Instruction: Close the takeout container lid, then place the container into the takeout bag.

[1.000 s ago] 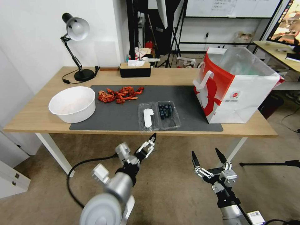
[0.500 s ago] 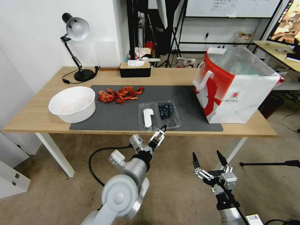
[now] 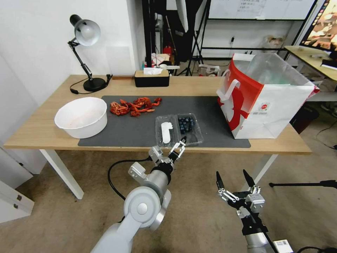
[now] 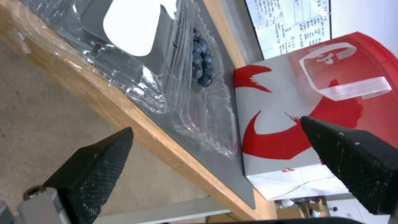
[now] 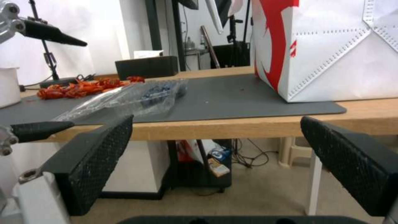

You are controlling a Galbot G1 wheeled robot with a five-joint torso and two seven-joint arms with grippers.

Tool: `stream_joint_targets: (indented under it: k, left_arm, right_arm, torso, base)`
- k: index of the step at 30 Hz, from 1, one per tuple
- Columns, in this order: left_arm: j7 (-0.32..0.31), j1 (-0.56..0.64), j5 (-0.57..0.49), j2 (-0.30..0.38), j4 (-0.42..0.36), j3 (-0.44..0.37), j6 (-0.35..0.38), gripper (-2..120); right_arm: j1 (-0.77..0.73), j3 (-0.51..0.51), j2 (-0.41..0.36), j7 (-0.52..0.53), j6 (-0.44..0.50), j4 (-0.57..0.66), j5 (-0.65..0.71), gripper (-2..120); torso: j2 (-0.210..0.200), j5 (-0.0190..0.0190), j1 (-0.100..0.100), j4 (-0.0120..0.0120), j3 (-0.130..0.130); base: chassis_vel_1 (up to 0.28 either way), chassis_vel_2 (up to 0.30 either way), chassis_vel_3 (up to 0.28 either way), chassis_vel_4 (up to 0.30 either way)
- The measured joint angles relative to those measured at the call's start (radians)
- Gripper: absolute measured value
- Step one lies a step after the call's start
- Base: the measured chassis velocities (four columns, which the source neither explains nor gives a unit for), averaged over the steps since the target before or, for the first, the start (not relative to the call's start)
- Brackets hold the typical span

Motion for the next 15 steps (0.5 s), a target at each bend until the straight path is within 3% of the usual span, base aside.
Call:
stream_joint_targets:
  k: [15]
  left_arm:
    - [0.017, -0.015, -0.005, -0.015, 0.023, -0.006, -0.013, 100]
  right_arm:
    - [-0.005, 0.001, 0.002, 0.002, 0.009, -0.004, 0.001, 100]
  torso:
    - [0.0, 0.0, 0.0, 0.0, 0.0]
  base:
    - [0.0, 0.0, 0.0, 0.0]
